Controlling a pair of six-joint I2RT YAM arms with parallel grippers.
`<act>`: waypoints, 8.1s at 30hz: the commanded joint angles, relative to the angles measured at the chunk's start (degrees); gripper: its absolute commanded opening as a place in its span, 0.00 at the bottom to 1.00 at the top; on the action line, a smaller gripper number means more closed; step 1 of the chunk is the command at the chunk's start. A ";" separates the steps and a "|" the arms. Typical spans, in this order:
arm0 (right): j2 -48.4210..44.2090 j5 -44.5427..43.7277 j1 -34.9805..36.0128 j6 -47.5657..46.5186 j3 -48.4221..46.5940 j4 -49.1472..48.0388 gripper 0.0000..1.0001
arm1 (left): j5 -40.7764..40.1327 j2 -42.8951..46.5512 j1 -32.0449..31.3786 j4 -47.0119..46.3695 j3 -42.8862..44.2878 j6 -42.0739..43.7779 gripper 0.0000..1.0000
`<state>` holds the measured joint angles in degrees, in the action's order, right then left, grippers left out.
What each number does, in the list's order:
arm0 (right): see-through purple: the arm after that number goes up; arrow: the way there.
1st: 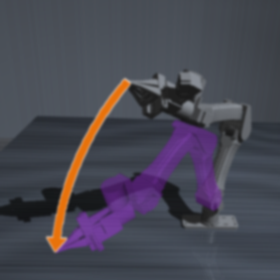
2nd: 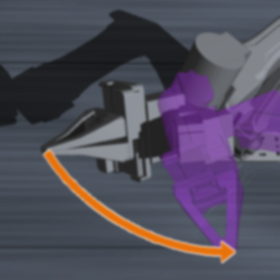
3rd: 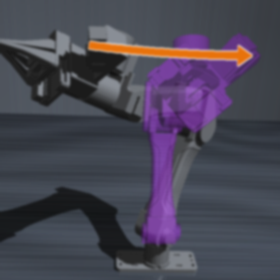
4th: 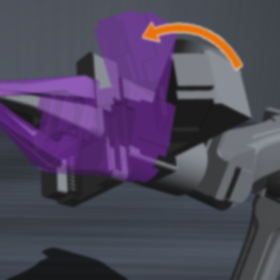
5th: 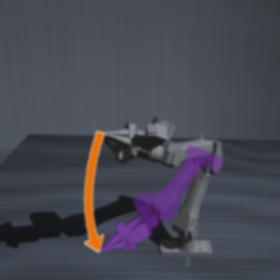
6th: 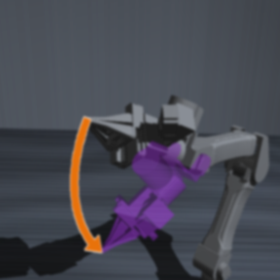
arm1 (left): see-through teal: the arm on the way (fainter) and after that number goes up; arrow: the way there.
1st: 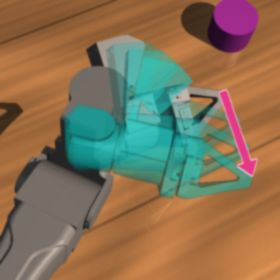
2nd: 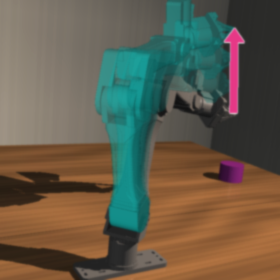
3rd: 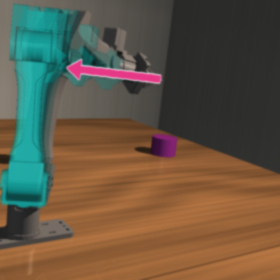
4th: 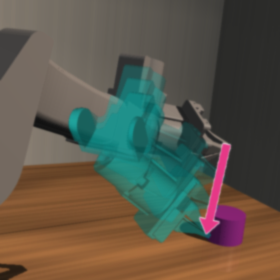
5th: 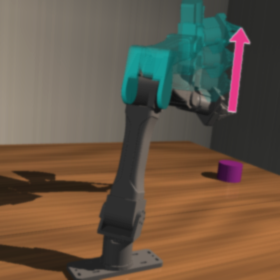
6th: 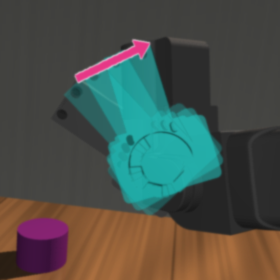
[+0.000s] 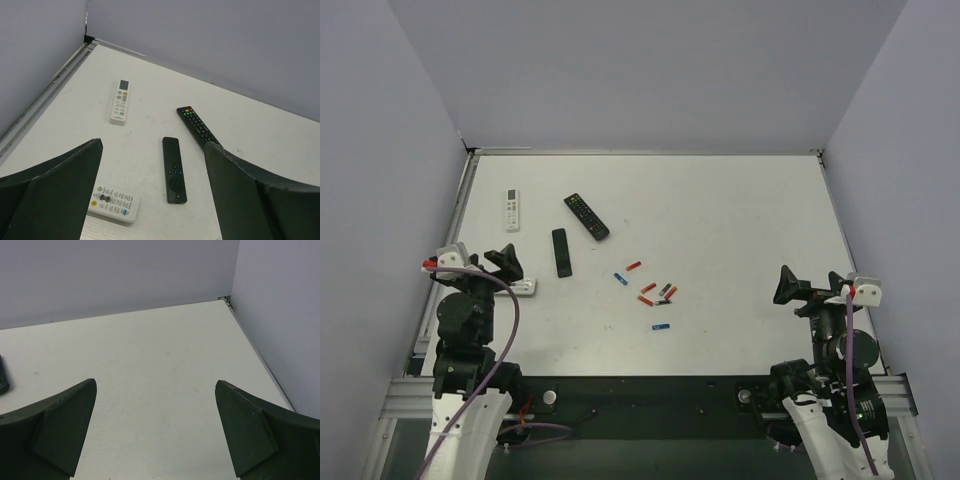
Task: Load the batteries into the remote control
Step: Pick up the remote control from the center of the board, then adjust the remote control.
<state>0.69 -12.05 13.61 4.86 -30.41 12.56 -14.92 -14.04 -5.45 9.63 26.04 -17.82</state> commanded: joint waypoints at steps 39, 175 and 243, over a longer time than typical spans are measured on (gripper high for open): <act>-6.75 -0.87 3.09 -0.12 1.32 -1.66 1.00 | -6.18 -83.50 -12.48 19.64 39.52 -11.00 0.94; 40.09 36.84 11.79 74.41 0.88 -26.88 0.04 | 20.36 -47.83 -53.70 -34.41 12.54 23.10 0.38; 41.58 59.18 18.03 36.96 -1.84 -49.28 0.00 | 29.00 -31.14 -38.84 -16.63 19.26 -4.37 0.95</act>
<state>42.00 56.62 30.87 29.02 -33.93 -19.31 27.79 -51.03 -44.82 12.88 52.16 -9.98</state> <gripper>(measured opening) 0.120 0.931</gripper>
